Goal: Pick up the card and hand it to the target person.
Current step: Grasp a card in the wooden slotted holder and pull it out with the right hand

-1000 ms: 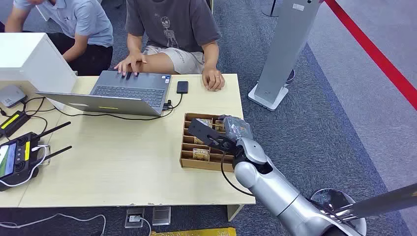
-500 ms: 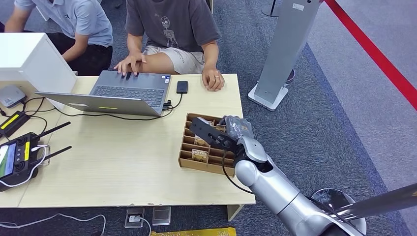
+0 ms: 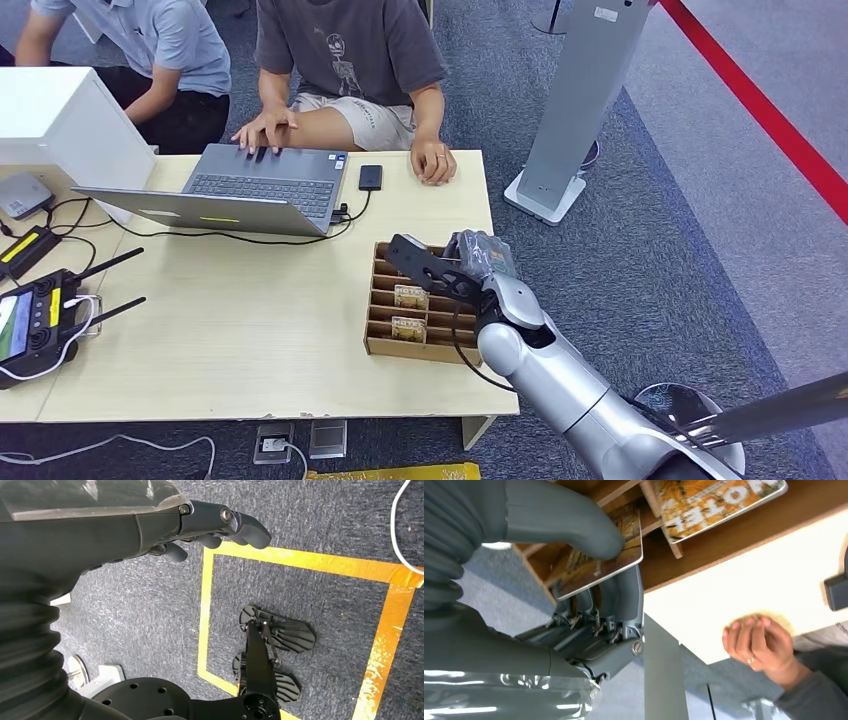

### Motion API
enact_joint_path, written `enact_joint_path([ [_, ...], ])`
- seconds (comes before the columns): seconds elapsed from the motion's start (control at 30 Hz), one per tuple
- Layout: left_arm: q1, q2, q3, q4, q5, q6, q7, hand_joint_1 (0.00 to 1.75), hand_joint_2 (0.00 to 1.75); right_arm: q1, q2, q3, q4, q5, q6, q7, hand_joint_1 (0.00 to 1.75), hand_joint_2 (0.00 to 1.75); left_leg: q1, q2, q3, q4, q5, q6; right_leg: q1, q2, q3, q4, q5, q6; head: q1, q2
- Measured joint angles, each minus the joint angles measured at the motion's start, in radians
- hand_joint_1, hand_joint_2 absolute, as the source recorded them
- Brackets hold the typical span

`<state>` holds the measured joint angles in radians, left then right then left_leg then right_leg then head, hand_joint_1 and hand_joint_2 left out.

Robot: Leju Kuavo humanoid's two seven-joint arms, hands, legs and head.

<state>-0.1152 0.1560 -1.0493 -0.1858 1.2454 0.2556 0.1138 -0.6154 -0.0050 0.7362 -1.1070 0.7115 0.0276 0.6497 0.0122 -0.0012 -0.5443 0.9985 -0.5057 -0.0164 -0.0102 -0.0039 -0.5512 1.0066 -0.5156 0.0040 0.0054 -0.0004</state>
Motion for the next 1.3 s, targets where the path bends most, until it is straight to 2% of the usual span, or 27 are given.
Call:
enact_joint_path([
  [0.2, 0.000, 0.000, 0.000, 0.000, -0.002, -0.007, 0.000, 0.00, 1.75, 0.000, 0.000, 0.000, 0.005, 0.000, 0.000, -0.004, 1.55, 1.75, 0.000, 0.000, 0.000, 0.000, 0.000, 0.000, 0.000, 0.000, 0.000, 0.000, 0.000, 0.000, 0.000, 0.000],
  [0.83, 0.000, 0.000, 0.000, 0.000, 0.000, -0.004, -0.009, 0.00, 1.75, 0.001, -0.001, 0.000, -0.007, -0.005, -0.005, -0.019, 1.55, 1.75, 0.000, 0.000, 0.000, 0.000, 0.000, 0.000, 0.000, 0.000, 0.000, 0.000, 0.000, 0.000, 0.001, 0.000],
  [1.03, 0.002, 0.001, 0.000, 0.000, 0.004, -0.006, -0.015, 0.00, 1.75, 0.009, -0.019, -0.005, -0.141, -0.012, -0.006, -0.076, 1.55, 1.75, 0.000, 0.000, 0.000, 0.000, 0.000, 0.000, 0.000, 0.000, -0.001, 0.000, 0.000, 0.000, 0.000, 0.000],
  [1.3, 0.002, 0.003, 0.000, 0.000, -0.007, -0.019, -0.030, 0.00, 1.75, -0.039, -0.034, -0.012, -0.243, 0.000, 0.000, -0.217, 1.55, 1.75, 0.000, 0.000, -0.001, 0.000, 0.000, 0.000, 0.000, 0.000, 0.000, 0.000, 0.000, 0.000, 0.000, 0.000],
])
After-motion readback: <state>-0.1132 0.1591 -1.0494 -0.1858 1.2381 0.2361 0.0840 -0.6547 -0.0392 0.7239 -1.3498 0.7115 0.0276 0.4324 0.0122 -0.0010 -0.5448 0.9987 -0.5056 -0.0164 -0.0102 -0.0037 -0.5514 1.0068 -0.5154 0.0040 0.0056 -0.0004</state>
